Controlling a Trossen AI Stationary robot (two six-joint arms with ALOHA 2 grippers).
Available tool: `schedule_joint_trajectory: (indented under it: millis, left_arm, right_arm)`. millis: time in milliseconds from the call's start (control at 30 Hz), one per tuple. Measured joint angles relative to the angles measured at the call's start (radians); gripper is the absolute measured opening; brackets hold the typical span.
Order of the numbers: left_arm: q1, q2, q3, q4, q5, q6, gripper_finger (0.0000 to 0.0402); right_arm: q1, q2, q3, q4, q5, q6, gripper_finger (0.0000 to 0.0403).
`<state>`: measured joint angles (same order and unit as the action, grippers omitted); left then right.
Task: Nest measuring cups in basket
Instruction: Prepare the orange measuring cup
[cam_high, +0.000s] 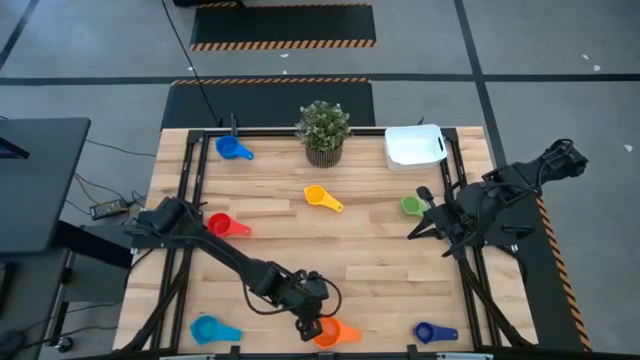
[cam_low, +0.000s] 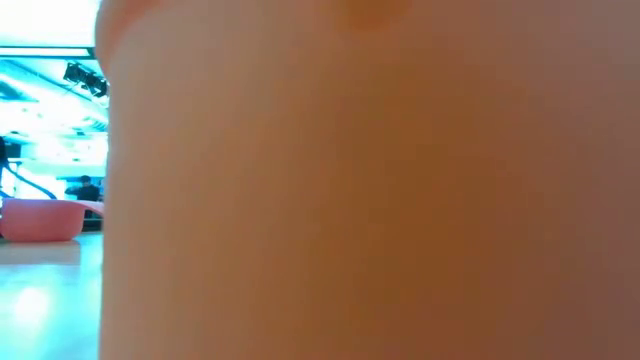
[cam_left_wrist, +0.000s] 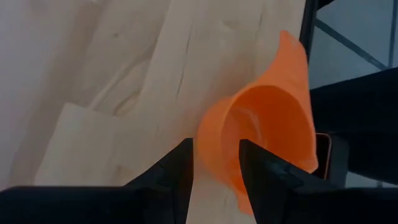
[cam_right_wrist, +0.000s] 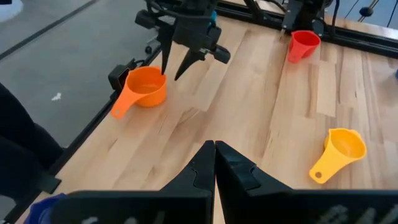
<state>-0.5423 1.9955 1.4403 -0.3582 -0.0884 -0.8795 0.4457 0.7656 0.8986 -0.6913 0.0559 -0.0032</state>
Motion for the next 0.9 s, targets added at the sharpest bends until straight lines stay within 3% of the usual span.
schedule_joint_trajectory:
  millis: [567, 900]
  left_arm:
    - [-0.007, 0.003, 0.0, 0.015, -0.02, 0.0, 0.0135]
    - [-0.023, 0.074, 0.0, 0.052, -0.022, -0.018, 0.0135]
  right_arm:
    - [0.0, 0.0, 0.0, -0.006, 0.003, 0.0, 0.0018]
    - [0.0, 0.0, 0.0, -0.006, 0.006, 0.0, 0.0018]
